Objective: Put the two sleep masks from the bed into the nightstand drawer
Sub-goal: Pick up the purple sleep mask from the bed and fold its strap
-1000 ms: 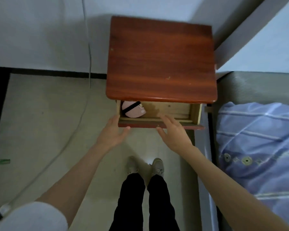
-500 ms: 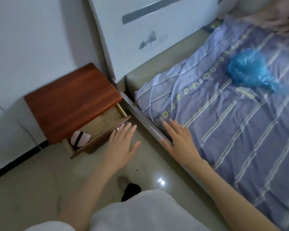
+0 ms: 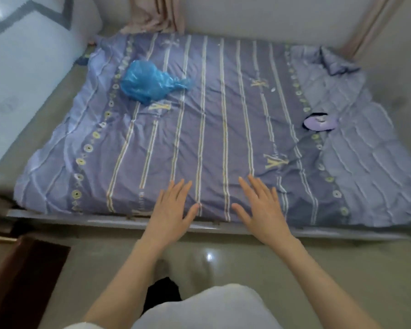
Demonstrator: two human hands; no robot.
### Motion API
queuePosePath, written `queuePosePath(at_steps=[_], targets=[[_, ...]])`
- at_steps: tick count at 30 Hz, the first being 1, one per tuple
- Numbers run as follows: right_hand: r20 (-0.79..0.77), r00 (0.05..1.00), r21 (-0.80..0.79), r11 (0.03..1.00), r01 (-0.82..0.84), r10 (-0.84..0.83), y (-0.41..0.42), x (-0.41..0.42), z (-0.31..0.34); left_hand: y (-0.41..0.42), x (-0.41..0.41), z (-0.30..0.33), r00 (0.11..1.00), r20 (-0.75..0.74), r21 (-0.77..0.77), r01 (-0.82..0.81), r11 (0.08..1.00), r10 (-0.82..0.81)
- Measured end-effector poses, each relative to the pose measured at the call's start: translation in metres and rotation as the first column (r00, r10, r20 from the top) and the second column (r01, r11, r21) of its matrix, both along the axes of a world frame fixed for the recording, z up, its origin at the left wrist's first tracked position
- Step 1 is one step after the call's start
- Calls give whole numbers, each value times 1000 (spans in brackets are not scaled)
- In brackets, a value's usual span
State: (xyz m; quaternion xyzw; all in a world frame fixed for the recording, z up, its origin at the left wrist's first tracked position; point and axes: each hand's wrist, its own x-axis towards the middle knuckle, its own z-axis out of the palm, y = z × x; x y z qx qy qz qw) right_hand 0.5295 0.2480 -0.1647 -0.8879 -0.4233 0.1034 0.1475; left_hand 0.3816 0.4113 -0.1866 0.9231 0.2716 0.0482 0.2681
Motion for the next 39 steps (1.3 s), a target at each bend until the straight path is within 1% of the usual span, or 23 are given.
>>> queuePosePath(at_steps=[3,5,10,16,20,24,28,30,33,36,39], targets=[[12,989,0,989,148,-148,-53,43,3,-33,60,1,989,1,-26,151,988,-151],[15,973,3,974,229,-229,-82,69,2,-52,99,0,970,-9,-12,242,970,-242],[13,926,-12,926,378,-377,-140,140,-7,-92,199,-11,915,-26,-22,402,915,-403],[-16,879,-41,878,476,-477,-188,250,-15,-126,328,-22,871,-17,-50,490,871,-491],[-1,849,-34,849,528,-528,-215,316,-15,-147,406,-23,846,-58,-55,527,848,-530],[-38,840,-77,839,538,-542,-244,375,-22,-171,468,-29,812,-108,-42,572,819,-573],[-20,865,-77,863,499,-501,-265,447,-40,-187,527,-48,818,-171,-77,544,836,-549],[-47,884,-106,882,459,-466,-271,490,-55,-193,558,-61,840,-193,-79,503,861,-508],[-68,918,-133,915,381,-392,-275,557,-85,-203,603,-83,877,-223,-74,420,905,-425],[-68,950,-140,946,294,-305,-274,616,-118,-216,642,-110,915,-264,-74,296,952,-305],[-89,960,-159,955,249,-265,-270,657,-147,-228,669,-138,917,-322,-77,222,972,-235]])
